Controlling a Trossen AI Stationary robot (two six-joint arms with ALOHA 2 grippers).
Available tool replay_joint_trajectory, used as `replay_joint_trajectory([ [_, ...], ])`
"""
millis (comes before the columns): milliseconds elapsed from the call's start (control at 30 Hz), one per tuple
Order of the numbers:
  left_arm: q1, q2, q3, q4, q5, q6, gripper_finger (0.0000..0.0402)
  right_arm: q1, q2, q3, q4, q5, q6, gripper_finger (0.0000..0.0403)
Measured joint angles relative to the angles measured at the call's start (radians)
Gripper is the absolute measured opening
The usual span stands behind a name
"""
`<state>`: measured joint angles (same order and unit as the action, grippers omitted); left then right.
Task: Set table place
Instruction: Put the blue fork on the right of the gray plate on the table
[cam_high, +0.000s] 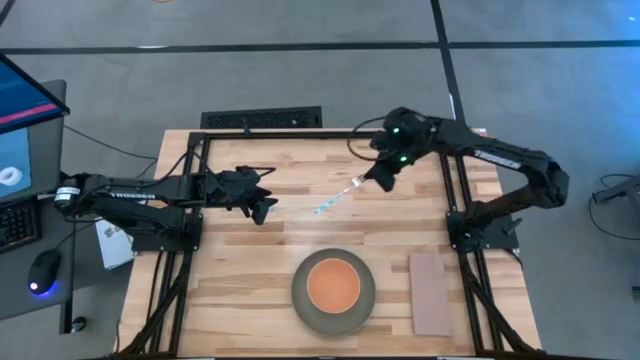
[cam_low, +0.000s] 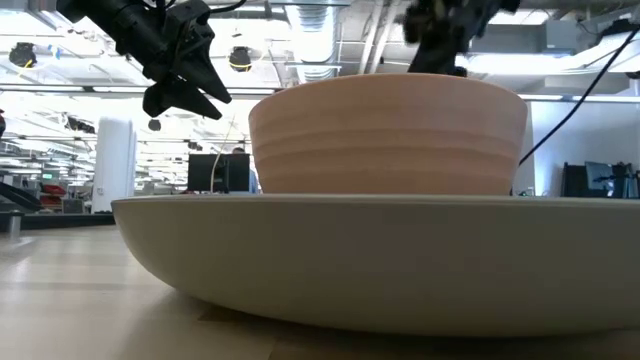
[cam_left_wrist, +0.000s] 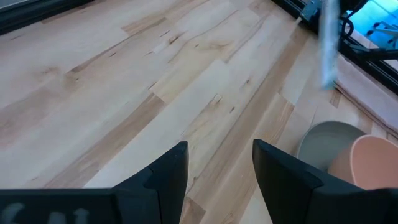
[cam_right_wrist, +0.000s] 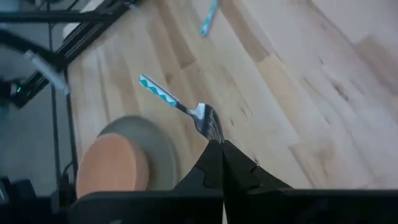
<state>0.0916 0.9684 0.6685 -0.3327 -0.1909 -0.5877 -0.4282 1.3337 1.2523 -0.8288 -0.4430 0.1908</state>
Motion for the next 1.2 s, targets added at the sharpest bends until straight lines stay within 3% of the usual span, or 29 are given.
replay_joint_trajectory([
  [233, 0.0, 0.0, 0.0, 0.0, 0.0, 0.0, 0.0169, 0.002, -0.064, 0.143, -0.329, -0.002, -0.173, 0.001],
  [433, 0.0, 0.0, 0.0, 0.0, 0.0, 0.0, 0.0169, 0.035, -0.086, 0.153, -0.595, -0.002, -0.315, 0.001],
  [600, 0.0, 0.0, 0.0, 0.001, 0.0, 0.0, 0.0169, 0.117, -0.086, 0.152, -0.714, -0.009, -0.392, 0.001],
  [767, 0.0, 0.0, 0.0, 0.001, 0.0, 0.0, 0.0169, 0.226, -0.086, 0.136, -0.71, -0.03, -0.435, 0.001],
  [933, 0.0, 0.0, 0.0, 0.001, 0.0, 0.0, 0.0169, 0.312, -0.085, 0.047, -0.597, -0.041, -0.386, 0.001],
  [1200, 0.0, 0.0, 0.0, 0.0, 0.0, 0.0, 0.0169, 0.4, -0.085, -0.15, -0.346, -0.209, -0.296, 0.001],
])
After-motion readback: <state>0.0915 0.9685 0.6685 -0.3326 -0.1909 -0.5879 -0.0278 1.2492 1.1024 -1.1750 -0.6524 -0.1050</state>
